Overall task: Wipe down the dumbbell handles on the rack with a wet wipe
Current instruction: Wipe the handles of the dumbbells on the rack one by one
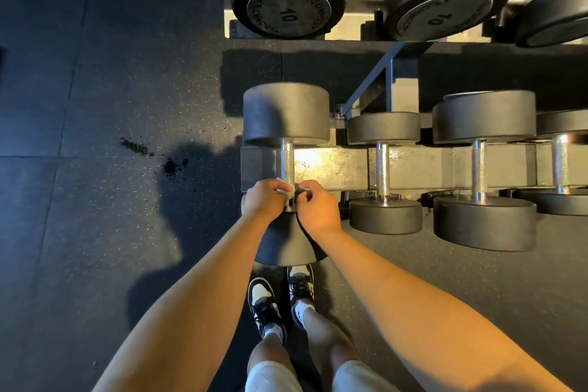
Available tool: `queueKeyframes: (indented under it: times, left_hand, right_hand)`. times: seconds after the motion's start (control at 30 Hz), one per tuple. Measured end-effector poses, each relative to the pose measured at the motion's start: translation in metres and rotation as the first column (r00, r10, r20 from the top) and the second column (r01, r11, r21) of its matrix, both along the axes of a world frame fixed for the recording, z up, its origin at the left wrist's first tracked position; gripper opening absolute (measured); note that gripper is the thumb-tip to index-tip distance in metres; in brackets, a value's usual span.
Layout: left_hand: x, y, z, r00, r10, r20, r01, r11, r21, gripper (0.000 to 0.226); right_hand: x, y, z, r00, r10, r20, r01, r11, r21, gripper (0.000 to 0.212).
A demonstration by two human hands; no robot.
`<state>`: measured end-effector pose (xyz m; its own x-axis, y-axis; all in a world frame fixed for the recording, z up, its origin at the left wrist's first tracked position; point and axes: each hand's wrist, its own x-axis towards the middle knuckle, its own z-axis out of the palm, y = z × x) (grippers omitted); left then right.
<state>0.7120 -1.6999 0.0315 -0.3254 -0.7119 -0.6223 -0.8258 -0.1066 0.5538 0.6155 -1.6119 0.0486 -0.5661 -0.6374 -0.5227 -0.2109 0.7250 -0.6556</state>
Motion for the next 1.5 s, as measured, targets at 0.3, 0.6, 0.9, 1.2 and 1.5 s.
queueKeyframes:
  times: [0.3, 0.6, 0.9, 1.2, 1.5]
  left_hand:
    - [0.005, 0.02, 0.018, 0.986, 0.147, -0.074, -0.15, 0.988, -0.041, 0.028]
    - [-0.001, 0.018, 0.026, 0.961, 0.099, -0.257, -0.115, 0.992, -0.046, 0.036]
    - [0.001, 0.021, 0.014, 0.982, 0.135, -0.129, -0.156, 0.973, -0.168, 0.035]
    - [0.001, 0.021, 0.01, 0.985, 0.135, -0.111, -0.155, 0.97, -0.189, 0.04]
    - [0.002, 0.021, 0.011, 0.986, 0.141, -0.094, -0.157, 0.97, -0.187, 0.038]
  right_hand:
    - [-0.003, 0.002, 0.018, 0.999, 0.052, 0.016, -0.052, 0.999, 0.009, 0.021]
    - [-0.006, -0.032, 0.014, 0.981, -0.12, 0.154, 0.143, 0.978, -0.15, 0.018]
    - [-0.019, -0.066, -0.005, 0.994, 0.038, -0.099, -0.064, 0.96, -0.271, 0.023]
    - [-0.011, -0.046, -0.013, 0.992, 0.048, -0.119, -0.071, 0.979, -0.192, 0.008]
    - [-0.014, -0.044, -0.019, 0.996, 0.047, 0.071, -0.031, 0.978, -0.206, 0.033]
